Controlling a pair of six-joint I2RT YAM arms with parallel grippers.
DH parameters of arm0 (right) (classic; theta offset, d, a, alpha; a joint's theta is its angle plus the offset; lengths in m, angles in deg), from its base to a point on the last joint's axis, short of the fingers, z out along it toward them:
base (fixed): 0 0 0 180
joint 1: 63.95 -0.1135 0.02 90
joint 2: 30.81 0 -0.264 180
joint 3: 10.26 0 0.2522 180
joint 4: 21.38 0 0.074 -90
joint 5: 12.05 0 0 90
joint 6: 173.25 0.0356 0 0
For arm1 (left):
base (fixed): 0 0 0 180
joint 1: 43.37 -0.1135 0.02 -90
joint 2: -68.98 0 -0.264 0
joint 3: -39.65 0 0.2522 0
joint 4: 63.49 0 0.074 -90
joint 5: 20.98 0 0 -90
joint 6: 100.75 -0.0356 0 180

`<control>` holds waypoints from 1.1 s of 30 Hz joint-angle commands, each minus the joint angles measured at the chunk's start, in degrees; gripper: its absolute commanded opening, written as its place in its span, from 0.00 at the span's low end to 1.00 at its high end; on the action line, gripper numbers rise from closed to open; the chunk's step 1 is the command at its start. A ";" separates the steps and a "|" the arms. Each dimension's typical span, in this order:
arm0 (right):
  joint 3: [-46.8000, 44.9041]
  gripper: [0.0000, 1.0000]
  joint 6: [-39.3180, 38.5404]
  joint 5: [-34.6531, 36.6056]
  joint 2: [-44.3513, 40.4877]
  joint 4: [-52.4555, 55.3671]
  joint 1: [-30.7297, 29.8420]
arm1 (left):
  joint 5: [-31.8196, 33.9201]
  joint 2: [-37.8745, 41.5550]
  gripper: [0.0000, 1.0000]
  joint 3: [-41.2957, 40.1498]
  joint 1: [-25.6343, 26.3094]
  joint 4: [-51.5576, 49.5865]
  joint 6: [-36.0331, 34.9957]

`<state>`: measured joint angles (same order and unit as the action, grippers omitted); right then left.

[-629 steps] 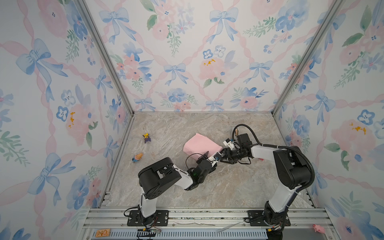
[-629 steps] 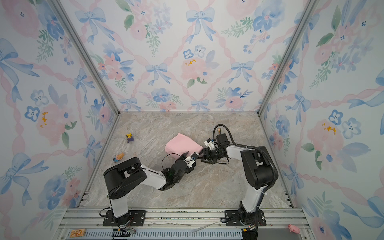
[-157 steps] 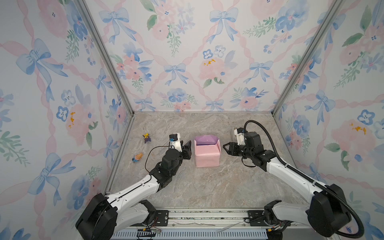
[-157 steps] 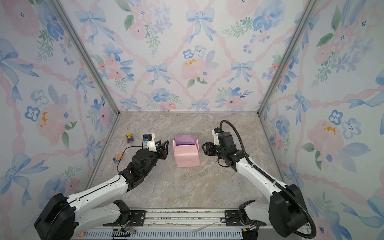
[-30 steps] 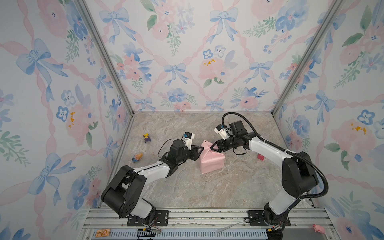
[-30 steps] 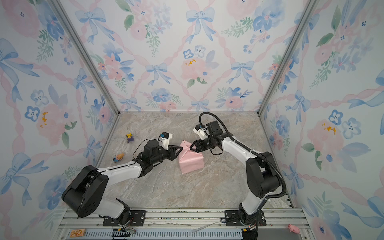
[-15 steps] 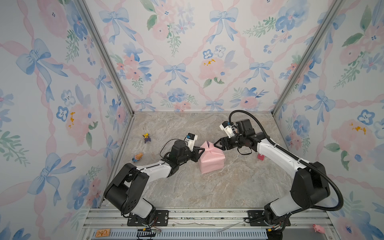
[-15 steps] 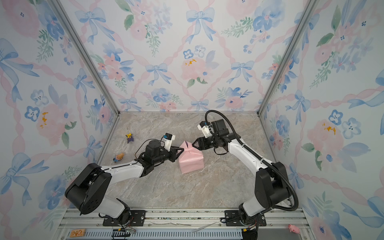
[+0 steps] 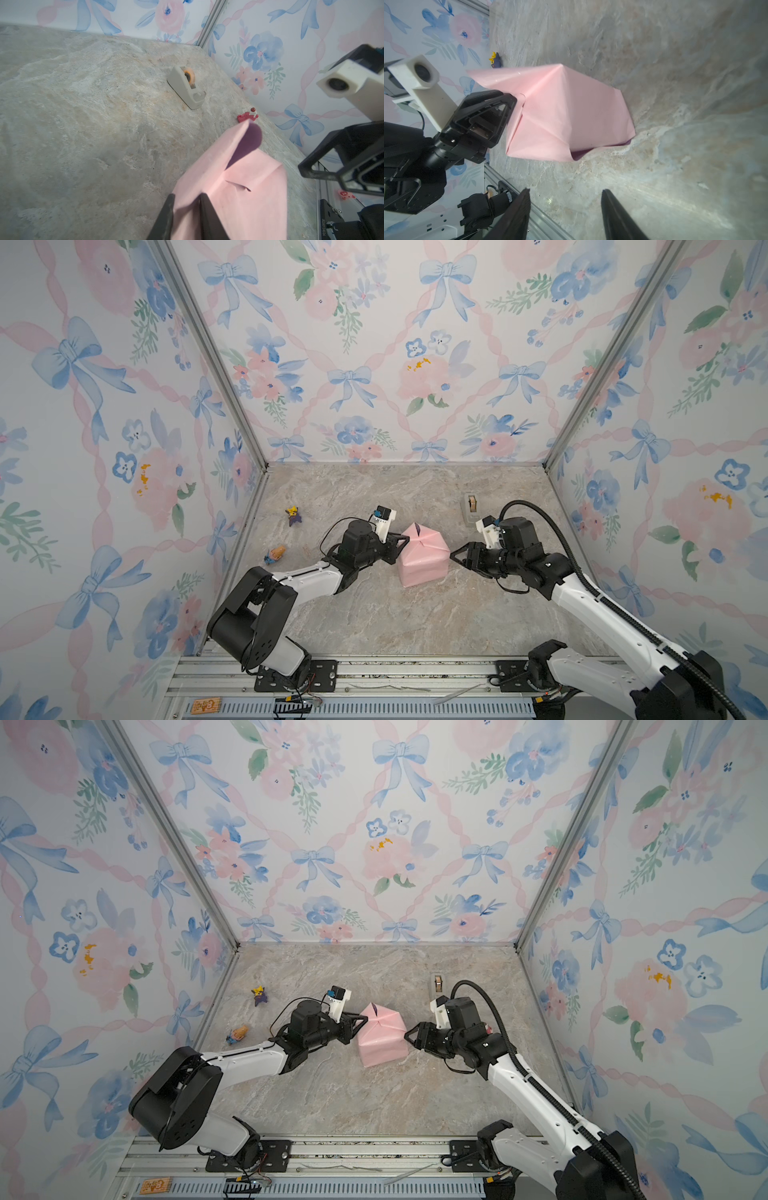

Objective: Wrap a gift box in wrapping paper
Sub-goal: Fold the wrapping paper for the gift box.

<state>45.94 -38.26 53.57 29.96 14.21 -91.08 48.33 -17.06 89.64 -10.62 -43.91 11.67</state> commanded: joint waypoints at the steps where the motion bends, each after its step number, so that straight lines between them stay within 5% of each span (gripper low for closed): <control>1: -2.06 0.58 9.79 -2.07 1.46 -12.55 -3.54 | -2.29 -0.06 0.25 0.53 0.56 -1.66 -2.52; 8: -1.20 0.57 13.36 -1.63 10.34 -22.52 -7.89 | -4.18 -1.85 0.25 2.31 0.43 -1.65 -5.28; 18: 6.50 0.56 1.45 -5.31 18.46 -19.00 -1.49 | -5.69 -0.34 0.25 1.58 0.78 -1.68 -5.28; 28: 9.87 0.59 -5.54 -5.03 9.14 -5.18 5.05 | -1.46 -0.13 0.27 1.67 0.66 -1.70 -3.72; 33: 17.32 0.49 -11.62 -1.55 11.53 0.39 7.03 | -1.11 0.18 0.27 1.70 0.82 -1.67 -3.34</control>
<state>58.84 -44.84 49.96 39.86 9.47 -84.48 46.67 -17.93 91.13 -10.34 -44.76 7.67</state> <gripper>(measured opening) 0.506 0.266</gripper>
